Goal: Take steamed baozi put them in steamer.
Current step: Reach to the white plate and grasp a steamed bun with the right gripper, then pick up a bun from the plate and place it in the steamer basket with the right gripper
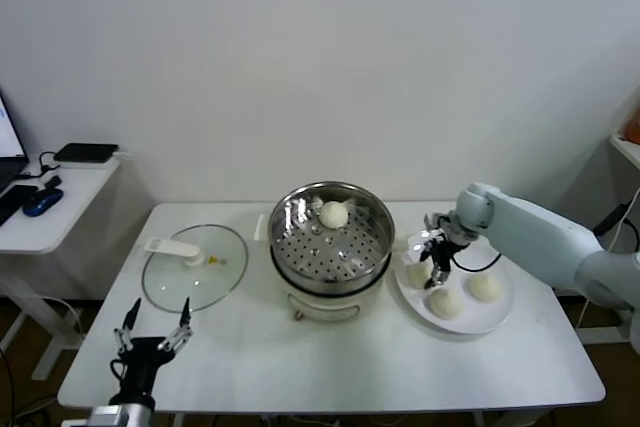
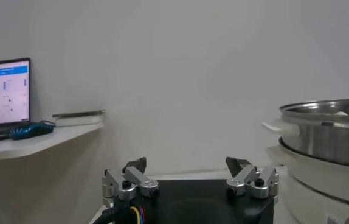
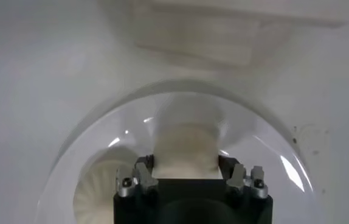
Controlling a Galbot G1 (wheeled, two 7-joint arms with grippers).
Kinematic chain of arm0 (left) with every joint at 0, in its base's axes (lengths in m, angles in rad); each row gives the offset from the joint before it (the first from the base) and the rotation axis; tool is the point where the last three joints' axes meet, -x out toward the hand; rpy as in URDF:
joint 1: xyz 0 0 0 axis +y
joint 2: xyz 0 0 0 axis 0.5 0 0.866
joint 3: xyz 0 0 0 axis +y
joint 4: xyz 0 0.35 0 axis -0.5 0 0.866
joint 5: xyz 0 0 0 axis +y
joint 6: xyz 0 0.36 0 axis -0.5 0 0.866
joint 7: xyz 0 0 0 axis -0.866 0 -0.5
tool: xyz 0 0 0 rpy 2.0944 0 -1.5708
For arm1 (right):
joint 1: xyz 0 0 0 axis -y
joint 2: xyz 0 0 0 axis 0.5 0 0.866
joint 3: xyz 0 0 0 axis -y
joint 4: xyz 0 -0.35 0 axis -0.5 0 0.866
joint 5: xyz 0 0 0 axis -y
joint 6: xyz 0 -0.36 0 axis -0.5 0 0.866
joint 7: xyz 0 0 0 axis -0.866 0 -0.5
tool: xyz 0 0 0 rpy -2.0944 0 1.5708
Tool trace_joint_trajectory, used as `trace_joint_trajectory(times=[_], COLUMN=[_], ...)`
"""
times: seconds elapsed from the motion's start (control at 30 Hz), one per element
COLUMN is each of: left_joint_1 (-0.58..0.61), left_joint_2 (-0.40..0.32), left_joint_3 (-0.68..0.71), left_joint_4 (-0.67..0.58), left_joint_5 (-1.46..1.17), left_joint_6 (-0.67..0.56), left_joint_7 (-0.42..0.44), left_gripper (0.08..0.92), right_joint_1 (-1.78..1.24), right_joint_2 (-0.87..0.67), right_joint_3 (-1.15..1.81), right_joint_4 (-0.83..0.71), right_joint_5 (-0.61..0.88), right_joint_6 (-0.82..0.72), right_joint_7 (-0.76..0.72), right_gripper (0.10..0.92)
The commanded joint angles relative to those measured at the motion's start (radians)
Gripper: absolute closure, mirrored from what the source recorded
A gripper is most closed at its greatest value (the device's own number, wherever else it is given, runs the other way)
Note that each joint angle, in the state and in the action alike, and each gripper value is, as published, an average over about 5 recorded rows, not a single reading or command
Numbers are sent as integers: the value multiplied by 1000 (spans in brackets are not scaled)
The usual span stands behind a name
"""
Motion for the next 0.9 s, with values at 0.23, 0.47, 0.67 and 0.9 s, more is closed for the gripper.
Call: trace_joint_trajectory(times=[0.23,0.47,0.67,0.9], left_joint_1=[5,8,7,9], left_joint_2=[2,2,4,7], left_joint_3=[-2,0,1,5], left_joint_4=[5,1,-12,-23], left_joint_5=[0,0,0,3], left_joint_6=[-4,-3,3,2], left_joint_7=[0,2,4,2], left_gripper=[177,177,177,177], right_joint_1=[28,167,355,647], right_joint_2=[-18,-90,-161,-193], right_joint_3=[-14,-119,-264,-457], right_joint_4=[22,137,275,410], right_joint_5=[30,126,234,397], right_joint_6=[3,0,-9,-18], right_joint_7=[-3,-9,-13,-29], right_gripper=[337,330,330,330])
